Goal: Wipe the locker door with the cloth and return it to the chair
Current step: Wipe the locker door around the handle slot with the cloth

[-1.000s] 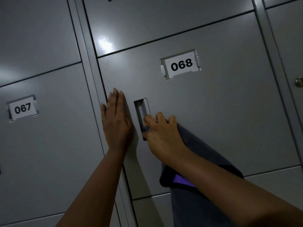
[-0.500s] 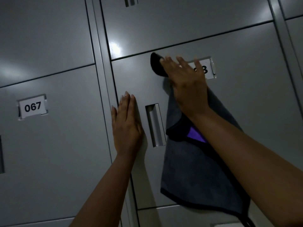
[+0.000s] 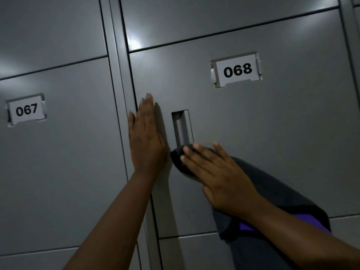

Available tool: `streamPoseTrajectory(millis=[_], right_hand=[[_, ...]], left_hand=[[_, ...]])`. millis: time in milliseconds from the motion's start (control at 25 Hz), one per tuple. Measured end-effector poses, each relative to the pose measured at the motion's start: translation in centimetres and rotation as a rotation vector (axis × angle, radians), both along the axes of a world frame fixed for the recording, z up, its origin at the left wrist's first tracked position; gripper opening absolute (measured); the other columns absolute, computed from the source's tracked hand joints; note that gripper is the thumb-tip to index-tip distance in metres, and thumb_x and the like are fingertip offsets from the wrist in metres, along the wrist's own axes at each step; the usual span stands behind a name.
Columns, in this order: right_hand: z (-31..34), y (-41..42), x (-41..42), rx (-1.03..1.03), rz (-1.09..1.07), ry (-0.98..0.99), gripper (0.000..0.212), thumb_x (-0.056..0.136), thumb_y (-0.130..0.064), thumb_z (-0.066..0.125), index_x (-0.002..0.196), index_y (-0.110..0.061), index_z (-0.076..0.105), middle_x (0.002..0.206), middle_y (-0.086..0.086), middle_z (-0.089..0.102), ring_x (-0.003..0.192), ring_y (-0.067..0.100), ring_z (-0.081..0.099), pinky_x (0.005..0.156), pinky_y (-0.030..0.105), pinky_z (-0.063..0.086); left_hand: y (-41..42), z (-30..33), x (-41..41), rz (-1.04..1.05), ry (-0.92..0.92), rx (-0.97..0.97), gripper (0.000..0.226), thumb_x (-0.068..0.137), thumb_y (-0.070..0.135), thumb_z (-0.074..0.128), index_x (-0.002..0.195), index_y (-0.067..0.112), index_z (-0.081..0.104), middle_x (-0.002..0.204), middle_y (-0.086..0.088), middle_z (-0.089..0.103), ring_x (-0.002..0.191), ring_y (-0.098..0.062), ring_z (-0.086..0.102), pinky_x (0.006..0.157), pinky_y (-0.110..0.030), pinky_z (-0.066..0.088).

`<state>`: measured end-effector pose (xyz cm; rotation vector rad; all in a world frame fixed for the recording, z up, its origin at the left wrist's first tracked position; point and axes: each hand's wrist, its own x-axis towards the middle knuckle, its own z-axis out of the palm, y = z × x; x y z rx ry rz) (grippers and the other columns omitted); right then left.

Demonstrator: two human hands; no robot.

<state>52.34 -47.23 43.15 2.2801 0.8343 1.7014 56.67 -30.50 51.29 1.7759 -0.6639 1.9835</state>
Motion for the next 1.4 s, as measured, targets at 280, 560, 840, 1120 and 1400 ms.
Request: streamPoseTrajectory(millis=[280,560,840,1120,1400], right_hand=[[-4.0,-2.0,-0.8,-0.051,0.352,0.079,0.043,0.079,-0.003,0.037,0.098,-0.019,0.071,0.108,-0.005,0.071,0.107,0.008,0.054,0.091,0.032,0.040],[10.3,-0.7,-3.5,0.592,0.583,-0.329,0.048,0.070,0.004,0.043,0.115,0.000,0.058,0.114,0.018,0.059,0.107,0.020,0.051,0.098,0.015,0.039],[17.4,4.6,1.0,0.311,0.047,-0.197,0.051,0.087,-0.020,0.039,0.134,-0.002,0.040,0.142,0.018,0.043,0.135,0.029,0.033,0.113,0.049,0.004],[7.9,5.5,1.2,-0.003,-0.016,-0.142,0.061,0.077,-0.024,0.032,0.135,-0.006,0.039,0.142,0.014,0.043,0.134,0.024,0.034,0.111,0.044,0.010],[8.1,3.9,0.5,0.156,-0.024,-0.124,0.058,0.075,-0.024,0.032,0.131,-0.019,0.047,0.140,0.002,0.048,0.135,0.025,0.032,0.107,0.058,0.000]], left_hand=[[0.1,-0.1,-0.2,-0.028,0.017,0.005,0.063,0.082,-0.008,0.038,0.142,0.001,0.022,0.149,-0.015,0.031,0.139,-0.020,0.024,0.118,-0.035,0.006],[0.2,-0.2,-0.5,-0.097,0.053,0.008,0.065,0.079,-0.005,0.036,0.143,0.003,0.023,0.149,-0.014,0.031,0.139,-0.019,0.023,0.118,-0.032,0.004],[0.3,-0.1,-0.3,-0.328,0.026,-0.039,0.052,0.094,0.022,0.021,0.143,0.004,0.021,0.148,0.003,0.021,0.139,-0.003,0.020,0.118,-0.041,0.012],[0.5,0.1,-1.4,-0.695,0.028,-0.082,0.067,0.093,0.052,0.019,0.145,0.016,-0.001,0.148,-0.021,0.026,0.109,0.016,0.048,0.087,-0.003,0.039],[1.3,0.2,-1.8,-0.885,0.186,-0.102,0.080,0.091,0.057,0.027,0.144,0.006,-0.005,0.151,-0.009,0.020,0.138,-0.008,0.026,0.111,-0.017,0.022]])
